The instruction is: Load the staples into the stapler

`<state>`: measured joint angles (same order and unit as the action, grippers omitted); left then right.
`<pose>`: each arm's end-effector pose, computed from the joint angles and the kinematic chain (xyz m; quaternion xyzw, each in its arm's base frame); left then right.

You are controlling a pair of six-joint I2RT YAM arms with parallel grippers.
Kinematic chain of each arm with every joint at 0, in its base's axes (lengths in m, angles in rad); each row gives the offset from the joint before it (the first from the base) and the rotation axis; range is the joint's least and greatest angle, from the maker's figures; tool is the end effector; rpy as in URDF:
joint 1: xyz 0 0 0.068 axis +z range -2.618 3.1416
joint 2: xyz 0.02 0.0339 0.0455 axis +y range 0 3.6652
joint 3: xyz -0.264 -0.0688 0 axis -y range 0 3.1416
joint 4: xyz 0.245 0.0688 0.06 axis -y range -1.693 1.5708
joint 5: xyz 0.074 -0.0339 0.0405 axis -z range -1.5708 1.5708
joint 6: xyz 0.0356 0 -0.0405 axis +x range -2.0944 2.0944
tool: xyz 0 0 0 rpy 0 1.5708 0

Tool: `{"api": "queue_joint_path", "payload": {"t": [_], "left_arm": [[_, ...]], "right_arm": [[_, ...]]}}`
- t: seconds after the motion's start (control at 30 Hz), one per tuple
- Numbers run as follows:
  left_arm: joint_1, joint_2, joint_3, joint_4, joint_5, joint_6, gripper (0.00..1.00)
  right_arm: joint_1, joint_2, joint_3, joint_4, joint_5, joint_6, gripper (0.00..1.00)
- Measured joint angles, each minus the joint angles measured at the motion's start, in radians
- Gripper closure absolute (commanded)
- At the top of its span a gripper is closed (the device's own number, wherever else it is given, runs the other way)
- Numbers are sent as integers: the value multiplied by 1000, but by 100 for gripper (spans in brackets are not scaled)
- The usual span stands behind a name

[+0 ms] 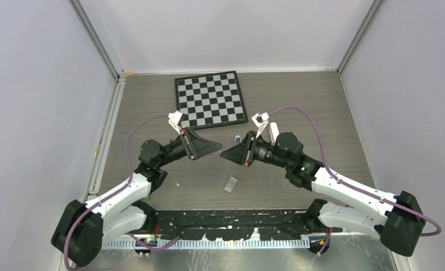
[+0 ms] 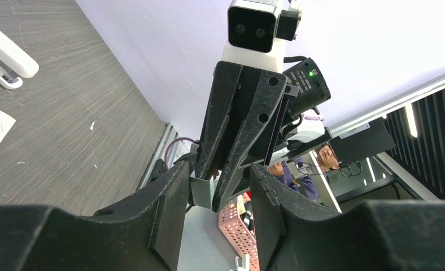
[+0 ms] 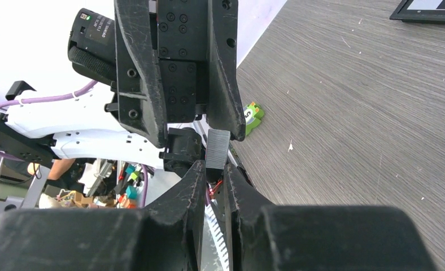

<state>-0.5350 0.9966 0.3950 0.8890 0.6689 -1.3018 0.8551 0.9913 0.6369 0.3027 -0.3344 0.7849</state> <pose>0.1697 -0.1262 0.2749 0.0324 0.6227 -0.7206 0.3033 0.1444 0.1839 0.3001 -0.1396 0.7106 0.5788 0.3750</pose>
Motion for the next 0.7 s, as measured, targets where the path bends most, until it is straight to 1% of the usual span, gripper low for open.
{"api": "queue_joint_path", "payload": {"t": [0.23,0.37,0.47,0.6,0.7], "left_arm": [[-2,-7,-13,5,-14,-1,62],[-2,-8,-17,5,-15,-3,63],[-2,-9,-21,7,-17,-3,63],[-2,-8,-27,11,-21,-3,58],[-2,-8,-32,13,-22,-3,57]], "right_arm": [[0,-9,-13,17,-1,7,79],[0,-10,-15,21,-1,11,78],[0,-10,-16,25,-1,14,79],[0,-10,-19,29,-1,18,78],[0,-9,-20,31,-3,21,78]]}}
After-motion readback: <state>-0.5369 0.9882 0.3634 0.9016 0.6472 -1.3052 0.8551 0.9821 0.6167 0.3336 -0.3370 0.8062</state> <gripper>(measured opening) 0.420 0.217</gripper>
